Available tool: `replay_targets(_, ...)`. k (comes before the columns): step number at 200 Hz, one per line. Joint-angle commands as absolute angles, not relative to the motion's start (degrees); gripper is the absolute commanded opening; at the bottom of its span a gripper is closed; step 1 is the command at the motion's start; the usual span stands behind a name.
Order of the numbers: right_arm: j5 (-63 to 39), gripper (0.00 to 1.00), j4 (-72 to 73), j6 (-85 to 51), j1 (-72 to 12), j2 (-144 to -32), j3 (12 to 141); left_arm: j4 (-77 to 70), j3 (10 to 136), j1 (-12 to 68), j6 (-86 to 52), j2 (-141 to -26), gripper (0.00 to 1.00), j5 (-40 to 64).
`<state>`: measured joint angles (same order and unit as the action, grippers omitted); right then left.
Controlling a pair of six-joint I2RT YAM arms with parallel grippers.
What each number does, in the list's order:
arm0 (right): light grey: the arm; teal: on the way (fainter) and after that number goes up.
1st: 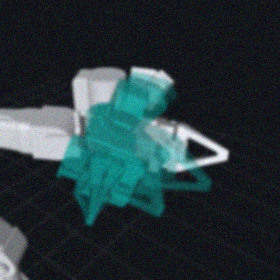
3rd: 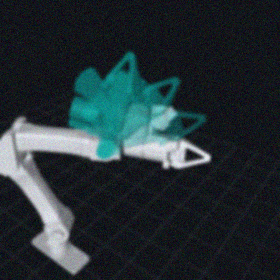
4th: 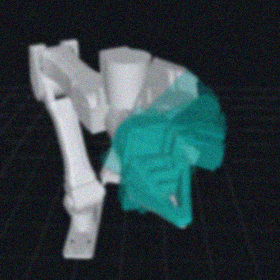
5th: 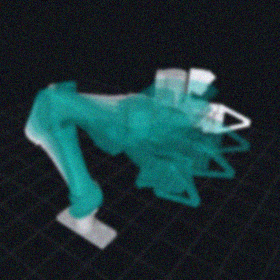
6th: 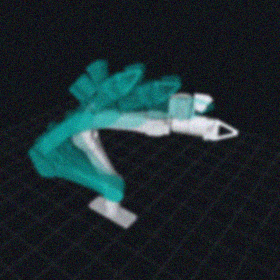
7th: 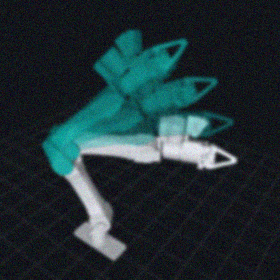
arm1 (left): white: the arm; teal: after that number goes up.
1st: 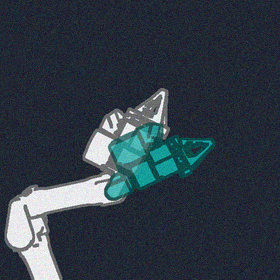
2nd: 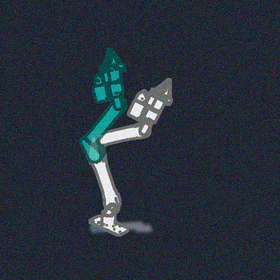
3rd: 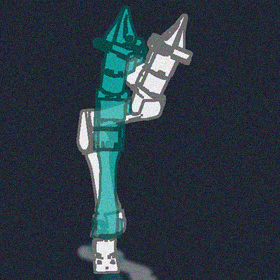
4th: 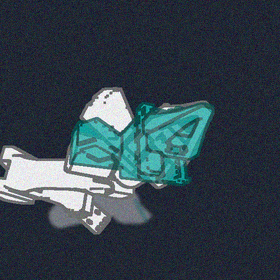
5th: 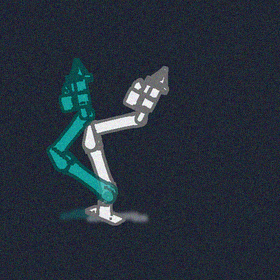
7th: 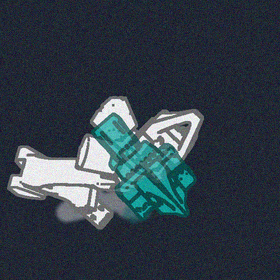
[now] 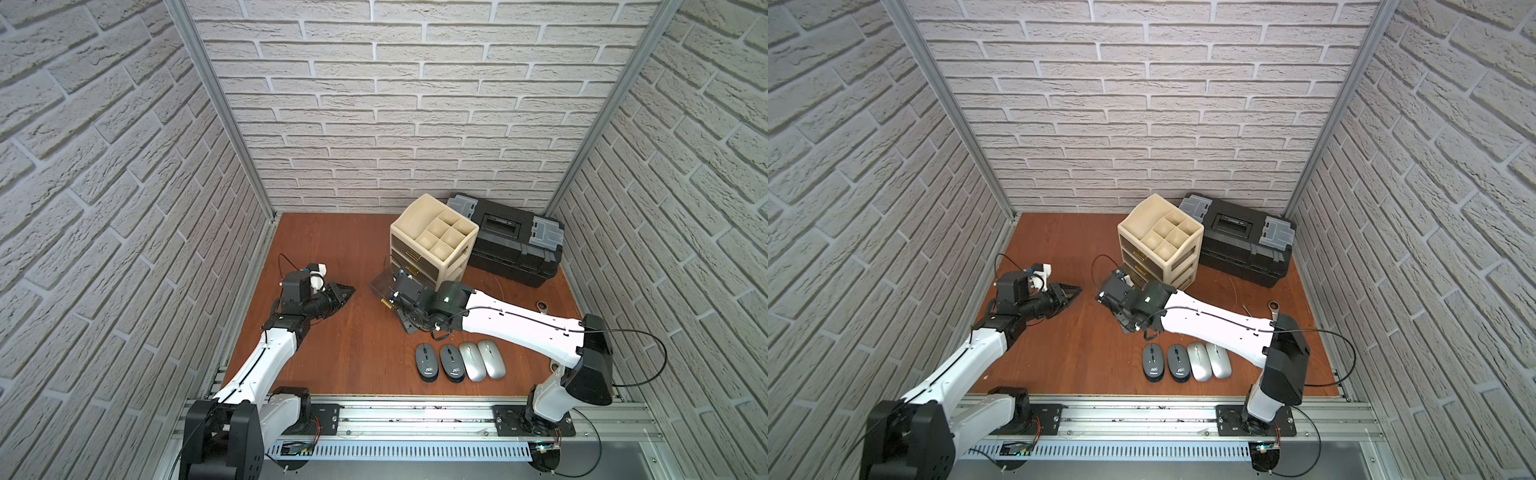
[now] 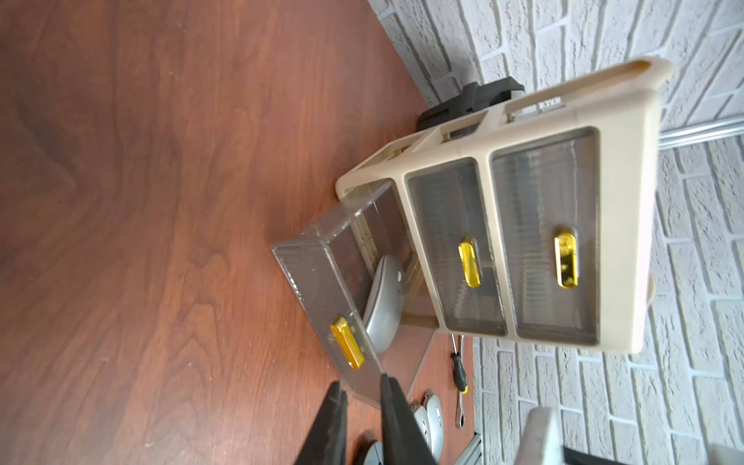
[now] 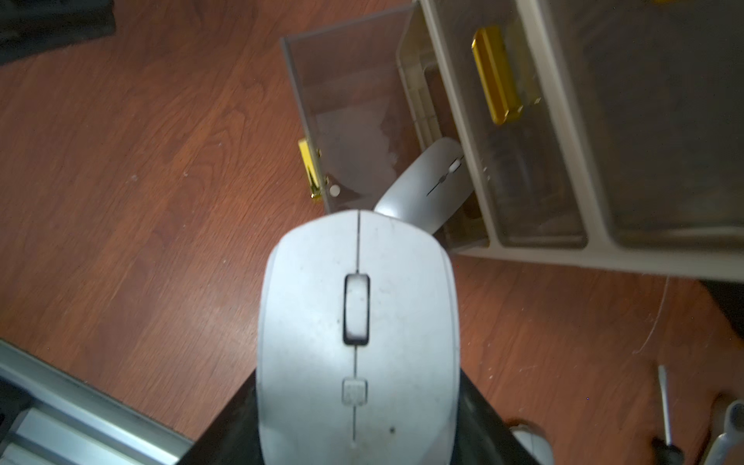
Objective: Take the mice out of the drawer
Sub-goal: Place the mouse at the center of the board.
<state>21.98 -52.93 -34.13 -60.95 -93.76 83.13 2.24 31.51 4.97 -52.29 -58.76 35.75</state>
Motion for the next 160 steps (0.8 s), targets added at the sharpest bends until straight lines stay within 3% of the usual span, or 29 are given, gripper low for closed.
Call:
replay_targets(1,20.9,0.40,-50.0,-45.1,-63.7,-90.8,79.4,8.8,34.6,4.5,-47.0,-55.2,0.21,38.4)
replay_targets(78,12.0,0.40,-42.8,-53.3,-69.2,-93.1,71.7,37.7,49.5,8.9,-28.6,-42.7,0.28,43.6)
replay_targets(110,10.4,0.39,-42.4,-54.2,-69.3,-94.6,71.3,42.6,50.5,13.2,-25.5,-39.7,0.46,51.0)
replay_targets(148,8.8,0.39,-40.9,-55.4,-69.3,-96.7,70.4,50.1,50.7,18.9,-23.0,-36.8,0.97,52.4)
replay_targets(160,8.4,0.39,-40.7,-55.5,-69.1,-97.9,70.6,52.2,50.3,19.4,-21.6,-35.5,0.98,54.5)
